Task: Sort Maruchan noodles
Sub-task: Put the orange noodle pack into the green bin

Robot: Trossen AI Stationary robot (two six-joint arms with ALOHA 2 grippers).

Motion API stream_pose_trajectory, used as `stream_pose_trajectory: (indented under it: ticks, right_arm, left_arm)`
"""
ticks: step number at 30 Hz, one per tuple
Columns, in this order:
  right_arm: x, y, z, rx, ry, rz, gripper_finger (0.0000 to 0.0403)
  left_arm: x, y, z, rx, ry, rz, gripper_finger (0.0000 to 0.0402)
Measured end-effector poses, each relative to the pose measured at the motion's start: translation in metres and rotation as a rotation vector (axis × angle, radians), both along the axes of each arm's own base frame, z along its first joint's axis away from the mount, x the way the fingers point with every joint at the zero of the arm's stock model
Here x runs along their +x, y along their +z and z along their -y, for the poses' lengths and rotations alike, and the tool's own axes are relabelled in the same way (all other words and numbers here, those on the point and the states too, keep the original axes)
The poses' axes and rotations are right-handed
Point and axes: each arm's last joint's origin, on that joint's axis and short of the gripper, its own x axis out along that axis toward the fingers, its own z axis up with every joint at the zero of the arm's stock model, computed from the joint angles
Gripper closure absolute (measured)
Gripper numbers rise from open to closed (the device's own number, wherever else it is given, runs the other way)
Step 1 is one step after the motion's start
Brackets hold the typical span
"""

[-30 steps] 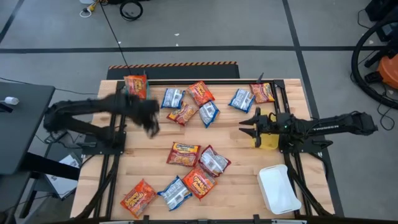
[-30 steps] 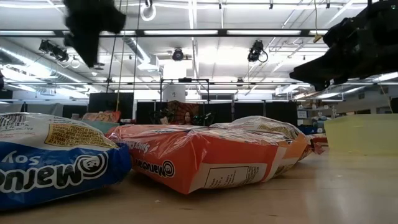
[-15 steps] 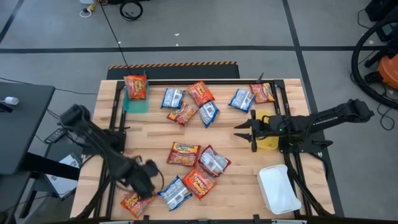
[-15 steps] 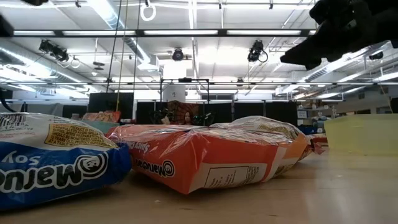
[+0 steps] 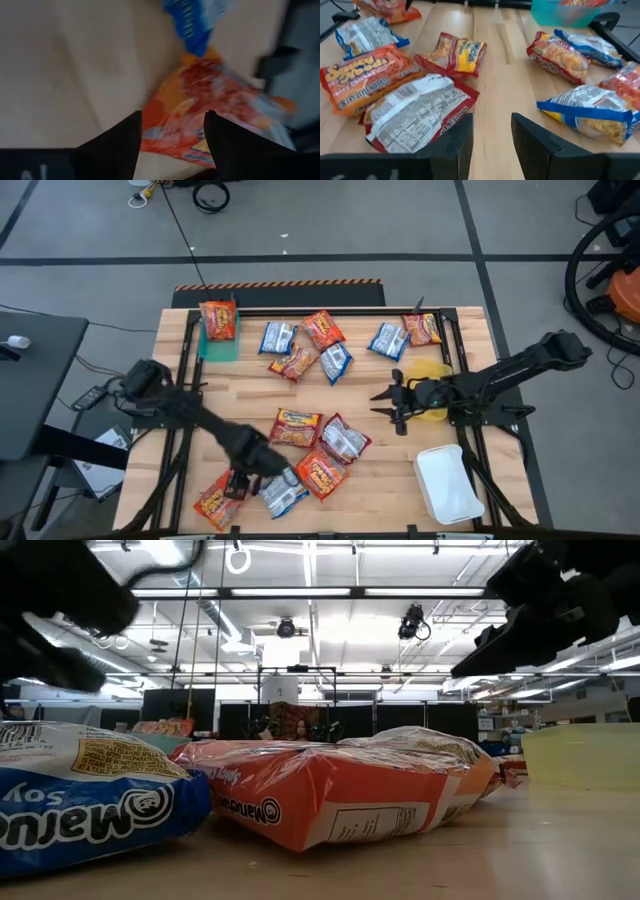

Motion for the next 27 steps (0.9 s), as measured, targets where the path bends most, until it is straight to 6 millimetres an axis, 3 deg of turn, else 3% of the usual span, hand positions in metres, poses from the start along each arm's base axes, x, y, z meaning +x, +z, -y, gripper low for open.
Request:
stream_pose_trajectory:
  ticks: [4, 8, 12, 22, 27]
  right_arm:
    - [0.001, -0.004, 0.000, -0.004, 0.001, -0.025, 0.0263]
    - [0.002, -0.005, -0.001, 0.009, -0.003, -0.026, 0.0263]
    - [0.003, -0.004, -0.001, -0.002, 0.004, -0.016, 0.0263]
    - [0.004, -0.004, 0.002, -0.043, 0.008, -0.015, 0.0263]
    - [0.004, -0.004, 0.003, -0.075, 0.017, -0.015, 0.0263]
  left_arm:
    - [-0.003, -0.024, -0.016, -0.148, -0.034, -0.100, 0.0191]
    - [-0.004, -0.028, -0.022, -0.215, -0.115, -0.072, 0.0207]
    - [-0.001, -0.031, -0.020, -0.246, -0.201, -0.004, 0.0215]
    - [0.002, -0.064, -0.014, -0.307, -0.244, -0.078, 0.0219]
    - [0.003, -0.068, -0.013, -0.346, -0.311, -0.057, 0.0260]
